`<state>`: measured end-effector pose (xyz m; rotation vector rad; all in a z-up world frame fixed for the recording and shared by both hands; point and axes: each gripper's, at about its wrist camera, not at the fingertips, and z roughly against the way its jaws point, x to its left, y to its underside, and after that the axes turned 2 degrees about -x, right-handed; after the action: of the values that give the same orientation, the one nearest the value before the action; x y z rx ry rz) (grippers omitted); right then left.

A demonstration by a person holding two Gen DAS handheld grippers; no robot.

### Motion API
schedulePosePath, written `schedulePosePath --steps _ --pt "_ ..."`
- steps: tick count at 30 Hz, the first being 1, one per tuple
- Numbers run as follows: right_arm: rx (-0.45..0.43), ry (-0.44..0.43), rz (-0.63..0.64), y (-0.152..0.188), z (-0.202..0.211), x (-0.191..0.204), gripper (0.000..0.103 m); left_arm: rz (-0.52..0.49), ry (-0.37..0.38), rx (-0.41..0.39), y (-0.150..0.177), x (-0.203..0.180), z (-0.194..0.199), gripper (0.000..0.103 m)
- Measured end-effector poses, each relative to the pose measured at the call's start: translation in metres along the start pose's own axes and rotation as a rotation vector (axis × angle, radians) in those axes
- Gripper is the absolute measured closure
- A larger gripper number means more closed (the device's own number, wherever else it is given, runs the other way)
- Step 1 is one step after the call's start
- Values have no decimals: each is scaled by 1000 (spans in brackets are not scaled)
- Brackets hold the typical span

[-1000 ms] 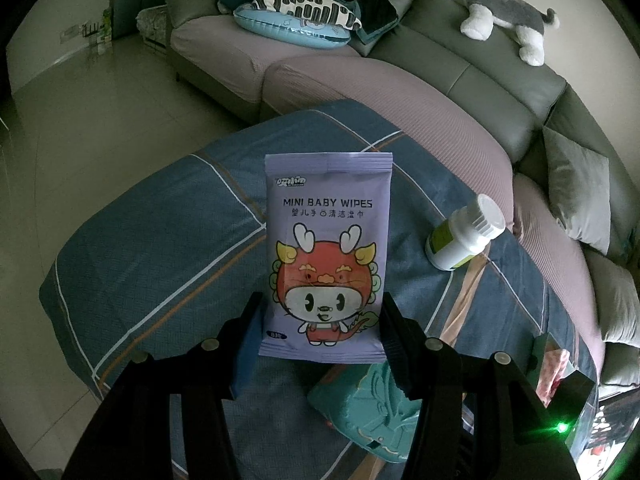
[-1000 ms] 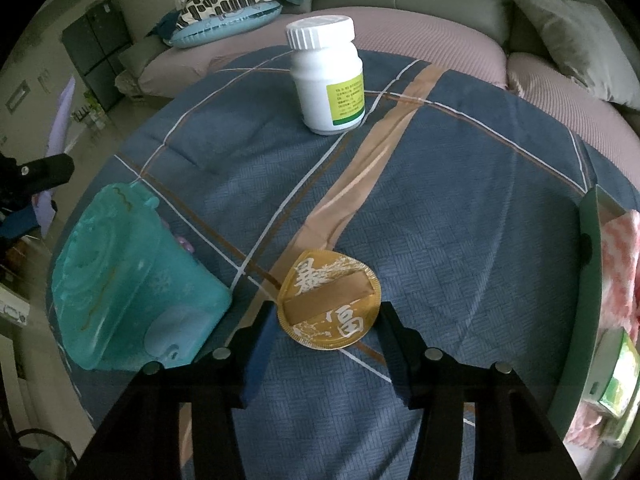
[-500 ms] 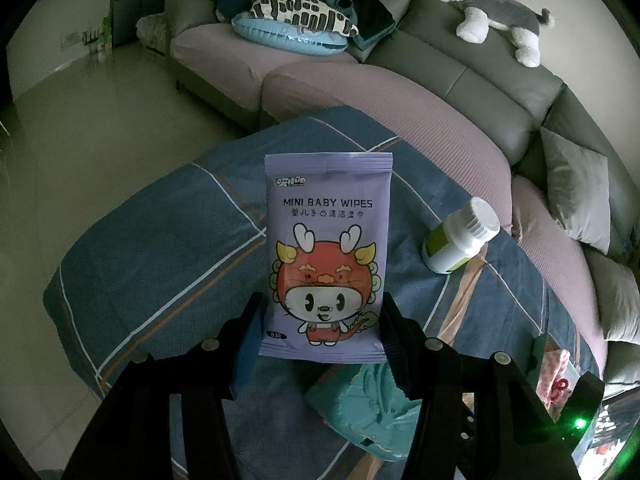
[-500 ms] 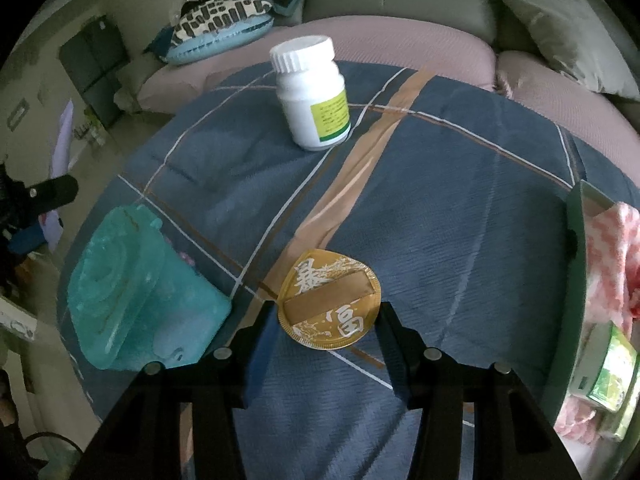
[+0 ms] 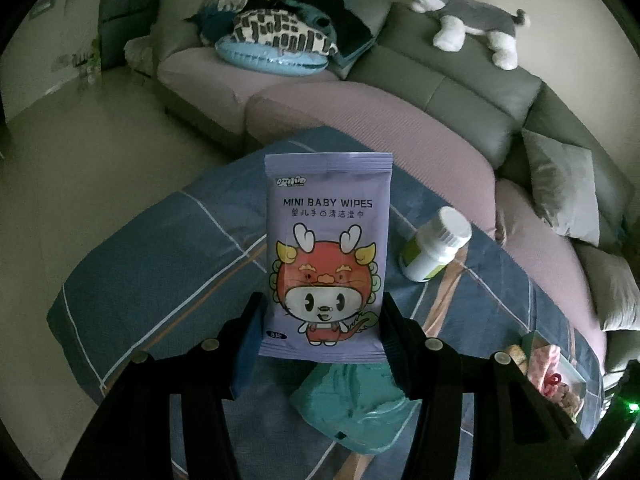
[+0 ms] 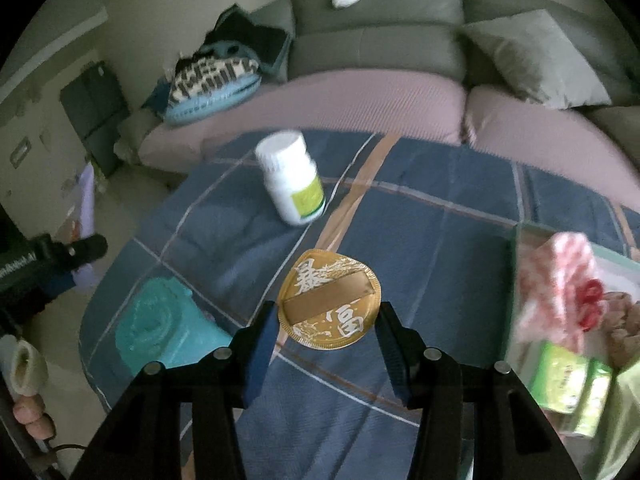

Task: Organize soft objects
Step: 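Lift and carry the wipes pack and gold tin over the tray with both tools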

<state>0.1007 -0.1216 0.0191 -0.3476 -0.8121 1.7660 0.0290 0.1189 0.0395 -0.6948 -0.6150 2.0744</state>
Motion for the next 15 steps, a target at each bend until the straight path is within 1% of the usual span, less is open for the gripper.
schedulePosePath --steps 5,15 --pt "-57 31 -23 -5 25 -11 51 -28 20 -35 -3 -10 12 46" --pt "-132 99 -73 -4 70 -41 51 -146 93 -68 2 -56 24 46"
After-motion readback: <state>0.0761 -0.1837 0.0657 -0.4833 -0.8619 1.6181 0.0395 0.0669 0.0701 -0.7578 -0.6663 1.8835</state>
